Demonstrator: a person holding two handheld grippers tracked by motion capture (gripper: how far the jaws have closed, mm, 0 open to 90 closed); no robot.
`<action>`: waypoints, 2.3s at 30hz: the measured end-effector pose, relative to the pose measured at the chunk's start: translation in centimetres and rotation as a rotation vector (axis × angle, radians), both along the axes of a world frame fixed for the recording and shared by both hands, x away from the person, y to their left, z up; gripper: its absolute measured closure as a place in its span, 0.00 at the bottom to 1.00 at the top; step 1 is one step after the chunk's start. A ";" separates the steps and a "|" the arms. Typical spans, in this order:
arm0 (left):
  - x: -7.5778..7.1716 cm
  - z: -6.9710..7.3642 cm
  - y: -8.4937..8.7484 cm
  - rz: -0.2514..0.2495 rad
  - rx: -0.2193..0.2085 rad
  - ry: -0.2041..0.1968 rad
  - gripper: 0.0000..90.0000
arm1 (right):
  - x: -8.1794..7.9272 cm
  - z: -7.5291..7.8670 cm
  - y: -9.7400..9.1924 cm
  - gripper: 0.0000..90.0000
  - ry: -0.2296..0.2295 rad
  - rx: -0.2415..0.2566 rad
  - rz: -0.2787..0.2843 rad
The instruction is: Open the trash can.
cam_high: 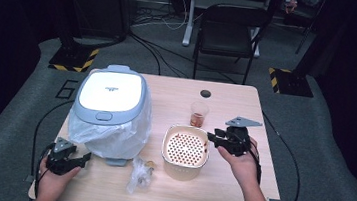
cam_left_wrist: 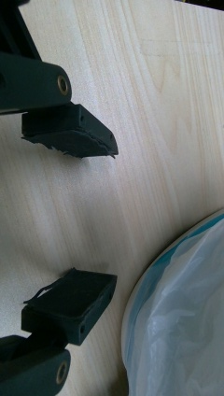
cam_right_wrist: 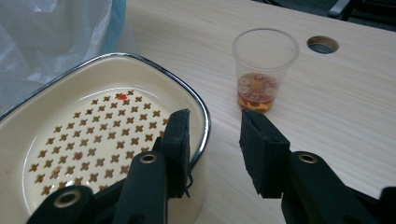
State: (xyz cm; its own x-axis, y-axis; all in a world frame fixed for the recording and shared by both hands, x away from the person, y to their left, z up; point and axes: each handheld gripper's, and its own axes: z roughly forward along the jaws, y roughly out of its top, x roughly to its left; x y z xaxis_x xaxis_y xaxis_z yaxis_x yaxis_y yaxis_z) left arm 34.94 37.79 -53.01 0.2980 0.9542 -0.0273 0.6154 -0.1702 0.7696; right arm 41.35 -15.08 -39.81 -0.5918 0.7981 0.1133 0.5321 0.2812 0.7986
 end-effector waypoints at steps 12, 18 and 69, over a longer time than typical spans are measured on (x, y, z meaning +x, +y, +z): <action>0.0 0.0 0.0 -0.001 -0.002 0.007 0.35 | 2.5 -1.2 2.3 0.87 0.078 -0.090 0.086; 0.0 0.0 -0.1 0.002 -0.008 0.005 0.36 | 2.7 -1.1 1.4 0.89 0.096 -0.072 0.119; -2.1 2.4 -2.3 -0.123 -0.023 0.082 0.64 | -4.6 -1.0 -6.3 0.79 0.112 -0.046 -0.129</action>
State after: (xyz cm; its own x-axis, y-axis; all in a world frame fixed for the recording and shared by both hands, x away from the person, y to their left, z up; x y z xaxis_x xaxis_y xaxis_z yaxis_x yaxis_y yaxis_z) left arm 32.81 35.46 -50.59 0.4084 0.9095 -0.0776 0.6520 -0.2312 0.7221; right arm 36.74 -21.39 -40.85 -0.4702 0.8722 0.1346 0.6512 0.2399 0.7200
